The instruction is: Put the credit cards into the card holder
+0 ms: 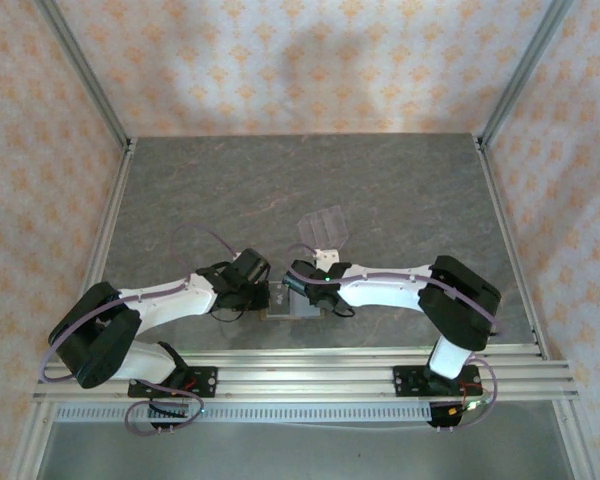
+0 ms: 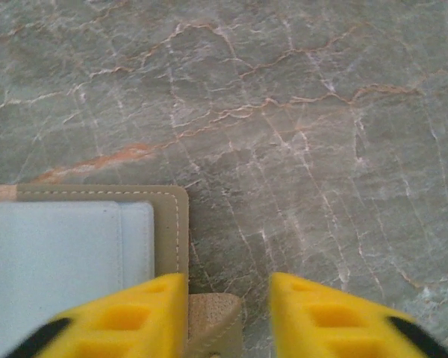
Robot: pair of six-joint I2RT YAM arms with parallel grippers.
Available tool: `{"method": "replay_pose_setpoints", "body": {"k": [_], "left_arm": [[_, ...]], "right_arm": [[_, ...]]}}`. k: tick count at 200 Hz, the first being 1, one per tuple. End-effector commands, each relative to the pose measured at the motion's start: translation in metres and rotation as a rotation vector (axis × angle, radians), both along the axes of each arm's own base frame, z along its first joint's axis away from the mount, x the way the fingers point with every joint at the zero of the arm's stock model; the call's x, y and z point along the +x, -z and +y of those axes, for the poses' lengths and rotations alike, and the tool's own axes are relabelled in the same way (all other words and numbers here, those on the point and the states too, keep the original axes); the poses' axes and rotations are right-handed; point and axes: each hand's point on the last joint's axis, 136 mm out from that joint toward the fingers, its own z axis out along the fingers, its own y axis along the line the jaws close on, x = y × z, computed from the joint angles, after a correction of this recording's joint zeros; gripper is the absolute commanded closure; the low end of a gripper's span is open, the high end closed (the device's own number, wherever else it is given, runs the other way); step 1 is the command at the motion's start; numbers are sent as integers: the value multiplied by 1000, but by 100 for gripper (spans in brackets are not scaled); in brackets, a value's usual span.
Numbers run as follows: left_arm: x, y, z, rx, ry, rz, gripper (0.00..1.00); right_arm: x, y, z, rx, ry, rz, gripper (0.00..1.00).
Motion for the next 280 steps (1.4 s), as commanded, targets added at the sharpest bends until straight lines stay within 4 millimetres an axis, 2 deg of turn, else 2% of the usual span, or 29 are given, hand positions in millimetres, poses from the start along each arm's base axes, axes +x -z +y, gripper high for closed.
{"method": "replay_pose_setpoints", "body": {"k": [1,29,64,84,103,135,161,182,208,243,280], "left_arm": [[-10,6,-1,41,50,22,89],[-9,4,-17,21,84,19,88],[-7,5,-44,-12,108,23,89],[-4,6,-63,-49,110,24,89],[1,8,-84,-87,108,30,89],[10,5,-120,-165,84,23,90],[17,1,-132,-215,47,10,90],[17,0,-119,-183,0,-6,88],[11,1,-81,-81,-75,-32,84],[-11,2,-34,21,-129,-27,77],[-29,-7,-1,59,-157,-39,73]], "right_arm": [[4,-12,-12,-32,22,-48,80],[2,-25,-21,-30,32,-74,100],[0,-40,-37,0,49,-94,100],[-1,-50,-38,73,48,-97,100],[-4,-59,-28,200,27,-85,100],[-7,-75,3,446,1,-64,100],[-6,-80,25,588,-1,-45,100],[-3,-75,33,646,22,-34,100],[2,-64,34,683,62,-27,100],[5,-53,36,675,71,-9,97],[6,-44,60,712,31,51,95]]}}
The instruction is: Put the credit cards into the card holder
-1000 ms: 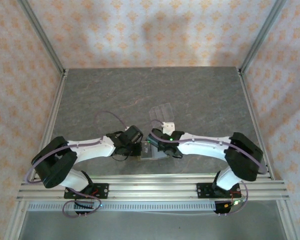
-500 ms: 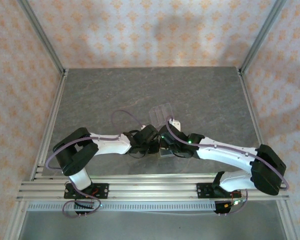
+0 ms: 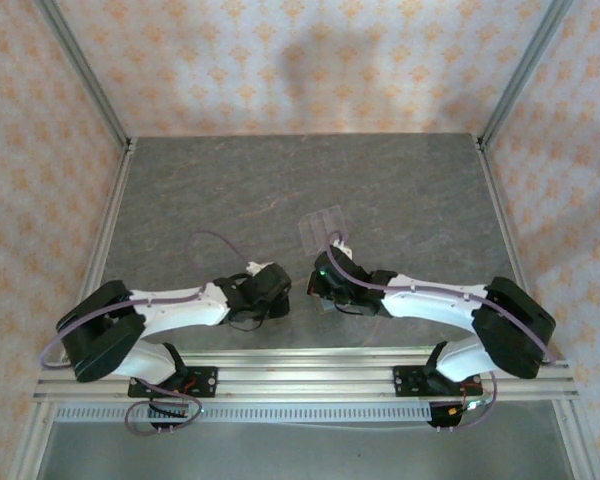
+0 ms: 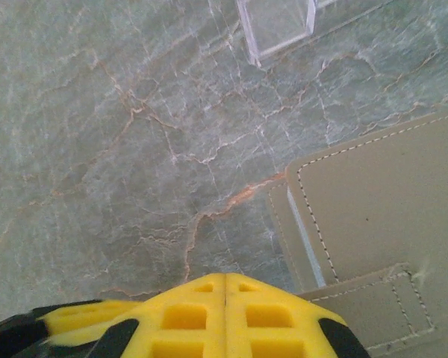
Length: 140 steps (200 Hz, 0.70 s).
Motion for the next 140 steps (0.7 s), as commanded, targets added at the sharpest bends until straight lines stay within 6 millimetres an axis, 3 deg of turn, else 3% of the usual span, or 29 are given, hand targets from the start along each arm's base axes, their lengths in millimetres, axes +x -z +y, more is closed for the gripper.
{"method": "replay_pose_setpoints", "body": {"k": [1,27,43,88,116,140], "left_arm": [[-12,0,39,115,-60,-2,73],[-16,-12,56,113,-85,-27,70],[-15,-22,63,108,-90,-43,69],[-10,-45,65,101,-43,-65,65],[-4,-60,54,81,10,-87,64],[3,-72,39,62,62,-96,65]], "right_arm": [[5,-1,21,64,-27,18,94],[5,20,35,74,-48,62,80],[4,21,41,75,-77,63,72],[3,-26,29,3,-138,5,45],[-4,-56,17,1,-167,-24,40],[1,-64,-16,-43,-113,-44,38]]}}
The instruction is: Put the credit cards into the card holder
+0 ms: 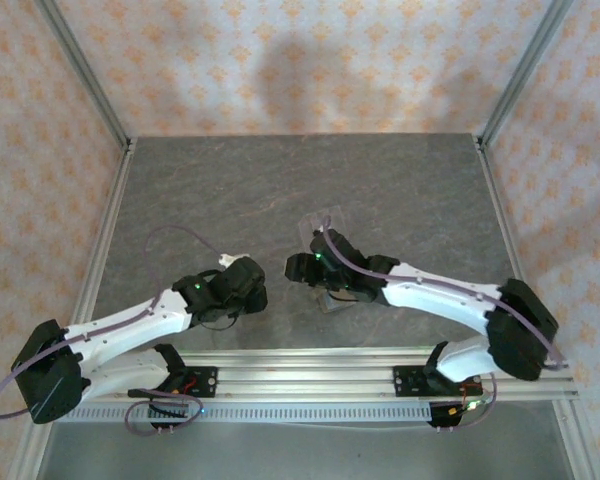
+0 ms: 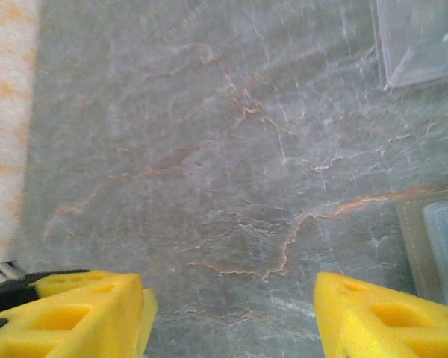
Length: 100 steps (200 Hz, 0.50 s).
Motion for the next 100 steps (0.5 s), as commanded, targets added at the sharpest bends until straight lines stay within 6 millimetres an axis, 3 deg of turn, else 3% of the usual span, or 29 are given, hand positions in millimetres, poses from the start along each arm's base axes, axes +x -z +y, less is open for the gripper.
{"method": "replay_pose_setpoints", "body": {"k": [1,13,27,51,76,100], "left_arm": [[5,-14,-9,16,74,-6,65],[9,-19,-17,10,95,-10,64],[13,-25,-29,-6,123,-15,65],[21,-31,-52,-16,177,-15,65],[29,-29,-78,-26,219,4,65],[37,-23,-99,-11,246,17,66]], "right_arm": [[-2,4,-43,-116,36,6,38],[2,8,-62,-127,81,16,46],[5,18,-81,-135,122,36,65],[5,41,-98,-186,159,68,88],[1,71,-91,-206,131,136,100],[-2,99,-91,-212,144,182,100]]}}
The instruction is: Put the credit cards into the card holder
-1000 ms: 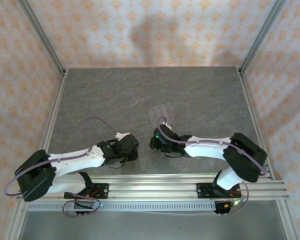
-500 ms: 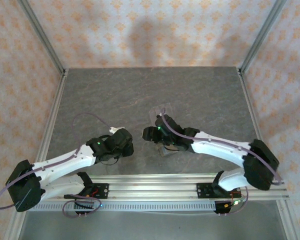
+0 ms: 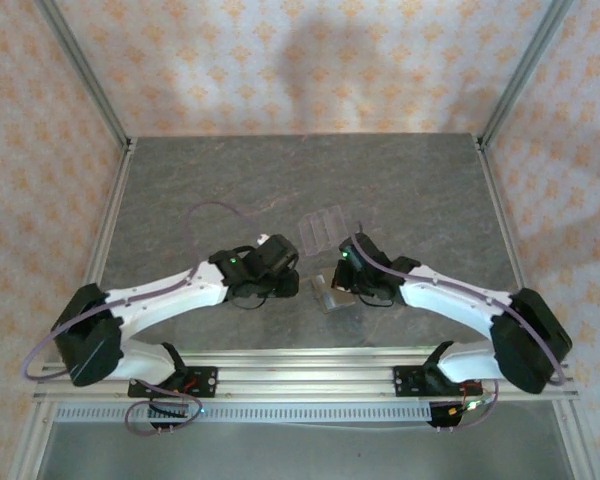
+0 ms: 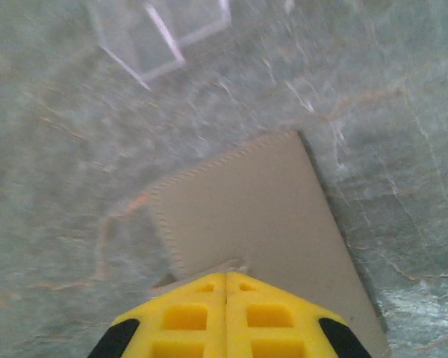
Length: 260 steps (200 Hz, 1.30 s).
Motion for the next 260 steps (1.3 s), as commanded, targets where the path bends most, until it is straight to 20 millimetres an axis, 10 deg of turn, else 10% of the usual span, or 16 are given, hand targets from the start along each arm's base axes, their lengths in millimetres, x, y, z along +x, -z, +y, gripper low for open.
{"method": "replay_pose_setpoints", "body": {"k": [1,52,120,189,260], "left_arm": [[7,-3,-23,-7,56,-11,66],[17,25,-57,27,102,47,73],[21,72,-47,117,46,84,83],[4,114,-23,168,16,141,86],[-6,131,-9,192,8,162,86]], "right_arm": [[-5,24,-1,-1,10,35,100],[-8,62,-8,-59,38,94,100],[-8,51,-10,-52,40,70,97],[2,4,-14,-31,-19,-4,67],[11,32,-13,-19,-62,66,40]]}}
